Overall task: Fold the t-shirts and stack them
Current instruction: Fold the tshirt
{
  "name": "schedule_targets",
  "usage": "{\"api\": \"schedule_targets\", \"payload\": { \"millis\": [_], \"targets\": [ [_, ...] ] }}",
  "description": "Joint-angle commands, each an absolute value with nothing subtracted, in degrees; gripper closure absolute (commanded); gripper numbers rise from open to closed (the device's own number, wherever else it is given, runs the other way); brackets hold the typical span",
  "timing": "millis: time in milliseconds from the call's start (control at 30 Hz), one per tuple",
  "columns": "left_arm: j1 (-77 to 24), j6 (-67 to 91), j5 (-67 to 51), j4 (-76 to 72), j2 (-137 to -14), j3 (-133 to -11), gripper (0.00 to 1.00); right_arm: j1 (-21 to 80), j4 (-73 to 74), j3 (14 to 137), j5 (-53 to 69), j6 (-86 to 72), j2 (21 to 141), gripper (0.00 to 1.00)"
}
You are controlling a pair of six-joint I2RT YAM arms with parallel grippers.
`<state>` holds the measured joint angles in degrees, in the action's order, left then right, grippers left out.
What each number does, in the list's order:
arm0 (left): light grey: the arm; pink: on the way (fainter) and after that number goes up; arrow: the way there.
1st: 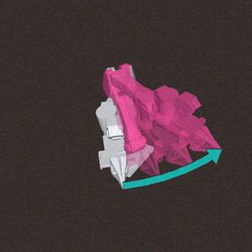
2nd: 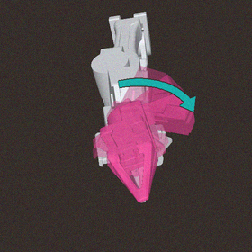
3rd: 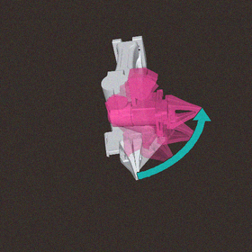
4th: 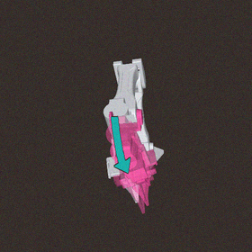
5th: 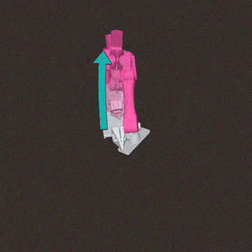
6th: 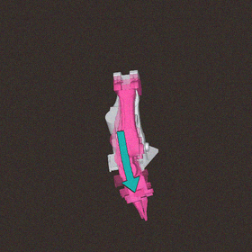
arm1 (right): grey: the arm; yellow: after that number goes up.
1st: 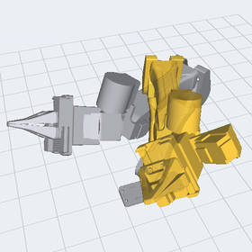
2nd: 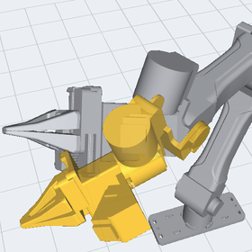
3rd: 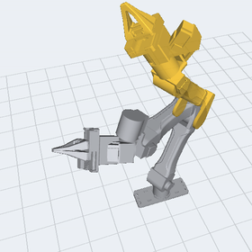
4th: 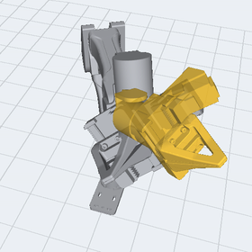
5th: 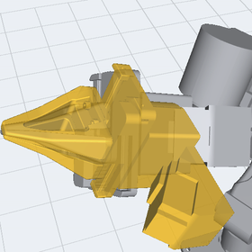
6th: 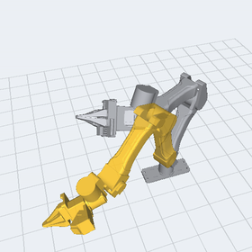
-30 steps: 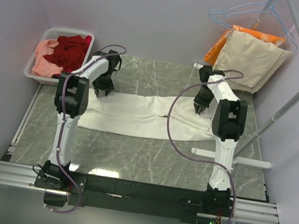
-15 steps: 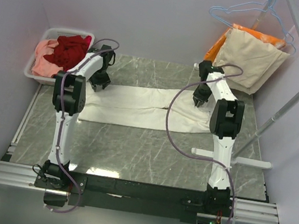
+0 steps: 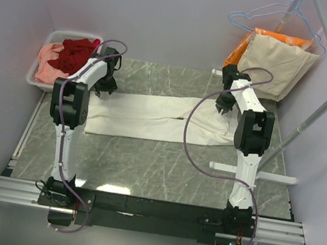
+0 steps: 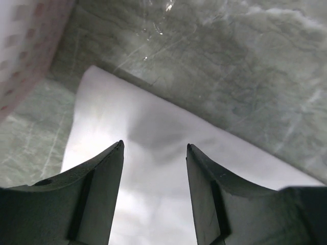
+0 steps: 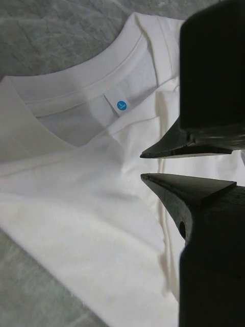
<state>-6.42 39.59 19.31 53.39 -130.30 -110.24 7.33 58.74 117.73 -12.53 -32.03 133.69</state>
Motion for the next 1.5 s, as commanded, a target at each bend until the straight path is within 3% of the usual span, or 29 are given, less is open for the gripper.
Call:
{"api": "schedule_targets", "payload": {
  "millis": [0,367,533,1133,1467],
  "targets": [
    [-6.2,37.1,18.1,47.6,-121.7,-107.8,0.42,8.9,54.2,117.7,-12.1,-29.4,126.9,0.73],
    [-6.4,36.8,15.9,49.6,-120.9,-108.6,0.4,14.1,56.8,129.3,-5.5,-25.8,134.3,0.61],
    [-6.5,37.4,15.3,49.6,-120.8,-107.3,0.42,14.9,54.1,130.2,-4.1,-26.0,135.9,0.47],
    [-6.6,37.1,16.3,51.9,-122.4,-108.7,0.43,17.7,57.3,132.4,-2.0,-27.9,141.3,0.56],
    [-6.6,37.2,16.6,51.1,-122.0,-106.6,0.43,19.0,58.8,126.0,-3.8,-28.7,139.7,0.65]
  ]
}}
